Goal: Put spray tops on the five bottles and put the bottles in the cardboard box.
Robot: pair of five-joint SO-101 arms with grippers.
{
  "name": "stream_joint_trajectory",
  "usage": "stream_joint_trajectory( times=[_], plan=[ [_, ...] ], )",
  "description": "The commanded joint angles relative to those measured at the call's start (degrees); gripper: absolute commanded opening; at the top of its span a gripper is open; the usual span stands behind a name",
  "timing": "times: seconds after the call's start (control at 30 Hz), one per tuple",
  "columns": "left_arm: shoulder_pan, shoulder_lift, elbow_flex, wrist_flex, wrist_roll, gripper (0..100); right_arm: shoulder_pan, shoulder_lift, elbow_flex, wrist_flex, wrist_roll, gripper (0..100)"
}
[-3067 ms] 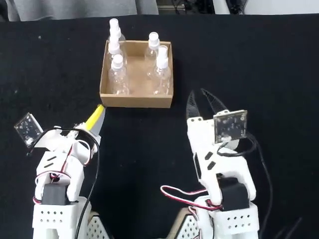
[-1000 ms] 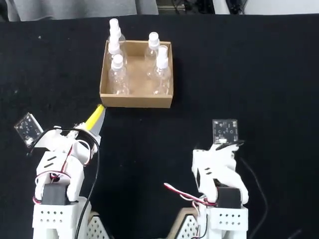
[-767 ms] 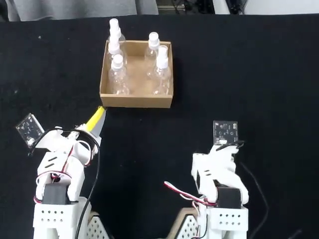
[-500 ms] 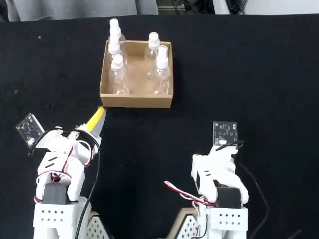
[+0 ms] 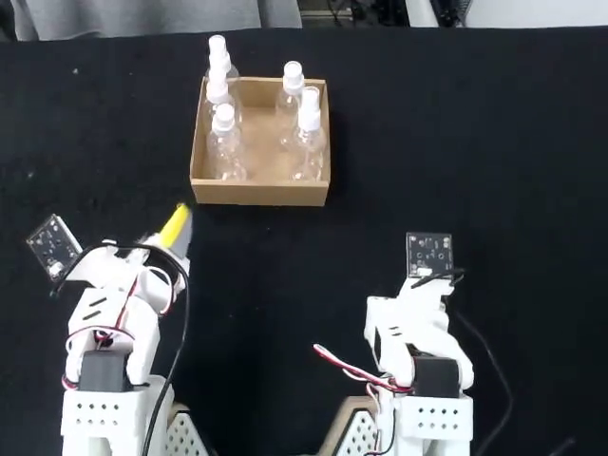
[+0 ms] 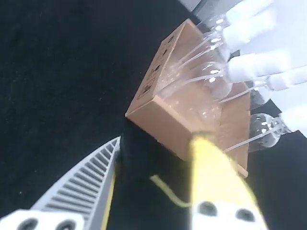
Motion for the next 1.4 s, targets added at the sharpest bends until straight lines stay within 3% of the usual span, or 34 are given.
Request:
stream_joint_trajectory(
  times=[0.0, 0.27, 0.53, 0.83, 1.37],
  plan=[
    [-0.6, -0.6, -5.7, -1.1, -3.3, 9, 1.0, -5.4, -0.2, 1.7, -0.1, 3.8],
    [-0.7, -0.6, -4.2, -1.0, -9.9, 3, 1.0, -5.4, -0.2, 2.8, -0.1, 3.6],
    [-1.0, -0.6, 3.2, -1.1, -15.5, 3, 1.0, -5.4, -0.2, 3.5, -0.1, 3.6],
    [-8.0, -0.4, 13.8, -7.5, -26.0, 3, 1.0, -5.4, -0.2, 3.5, 6.2, 3.5],
    [-9.9, 0.0, 13.6, 7.3, -27.3, 3, 1.0, -5.4, -0.2, 3.6, 5.2, 3.5]
  ],
)
